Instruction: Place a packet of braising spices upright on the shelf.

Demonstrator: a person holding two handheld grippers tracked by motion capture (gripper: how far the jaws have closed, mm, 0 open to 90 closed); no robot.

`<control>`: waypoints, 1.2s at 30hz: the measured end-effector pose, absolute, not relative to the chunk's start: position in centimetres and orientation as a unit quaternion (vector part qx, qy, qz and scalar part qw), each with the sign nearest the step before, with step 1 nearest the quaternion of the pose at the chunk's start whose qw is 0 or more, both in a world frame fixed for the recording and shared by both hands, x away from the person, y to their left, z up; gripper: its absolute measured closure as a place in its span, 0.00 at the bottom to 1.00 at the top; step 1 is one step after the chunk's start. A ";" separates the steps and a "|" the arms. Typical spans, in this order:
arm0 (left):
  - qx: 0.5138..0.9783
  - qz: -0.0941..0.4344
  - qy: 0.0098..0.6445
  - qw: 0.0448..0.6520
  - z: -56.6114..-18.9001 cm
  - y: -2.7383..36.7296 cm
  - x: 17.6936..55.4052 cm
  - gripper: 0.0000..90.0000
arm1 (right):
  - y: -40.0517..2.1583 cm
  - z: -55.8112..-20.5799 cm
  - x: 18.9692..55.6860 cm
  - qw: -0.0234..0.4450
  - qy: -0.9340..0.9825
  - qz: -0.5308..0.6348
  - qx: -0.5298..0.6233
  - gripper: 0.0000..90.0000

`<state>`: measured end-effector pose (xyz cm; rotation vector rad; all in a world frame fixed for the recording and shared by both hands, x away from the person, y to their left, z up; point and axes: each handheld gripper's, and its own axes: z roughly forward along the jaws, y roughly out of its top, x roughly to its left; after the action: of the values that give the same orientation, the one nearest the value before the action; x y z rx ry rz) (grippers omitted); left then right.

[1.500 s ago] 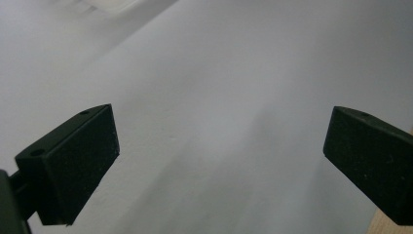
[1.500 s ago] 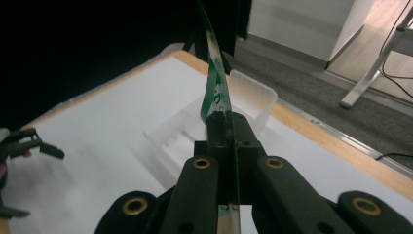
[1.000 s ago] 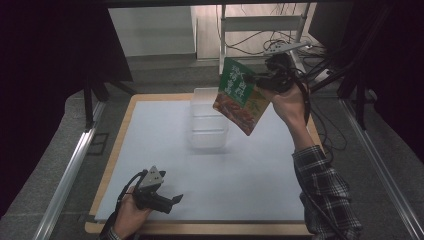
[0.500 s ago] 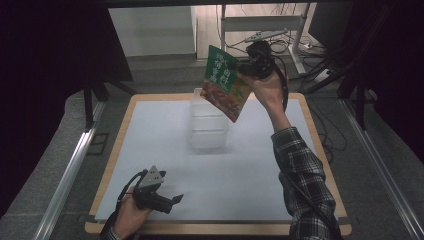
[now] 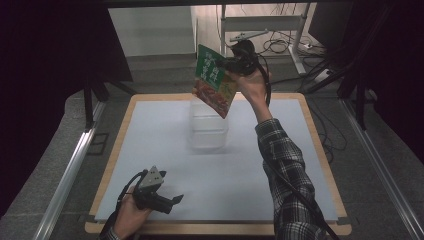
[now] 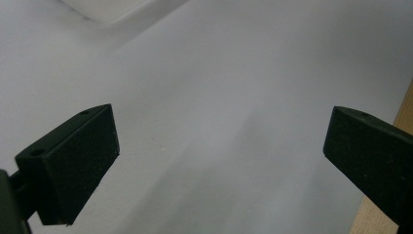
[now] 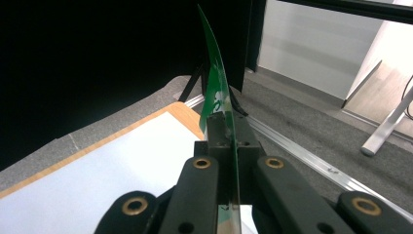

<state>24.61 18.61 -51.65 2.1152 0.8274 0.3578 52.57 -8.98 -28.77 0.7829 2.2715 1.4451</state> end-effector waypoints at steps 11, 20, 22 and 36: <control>0.841 0.141 0.328 0.406 -51.7 18.6 24.6 0.00 | -7.9 -30.8 54.7 0.186 0.805 0.502 0.255 0.99; 0.843 0.141 0.327 0.404 -51.7 18.5 24.6 0.00 | -7.6 -32.4 54.8 0.163 0.814 0.501 0.245 0.99; 0.843 0.140 0.328 0.402 -51.7 18.5 24.6 0.00 | -7.5 -32.7 54.7 0.153 0.819 0.499 0.238 0.99; 0.848 0.142 0.325 0.394 -51.8 18.4 24.6 0.00 | -6.3 -34.6 55.1 0.124 0.839 0.468 0.250 0.98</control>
<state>24.59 18.36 -51.80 2.1519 0.8254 0.3601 55.09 -6.33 -34.55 0.7282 2.4461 1.3632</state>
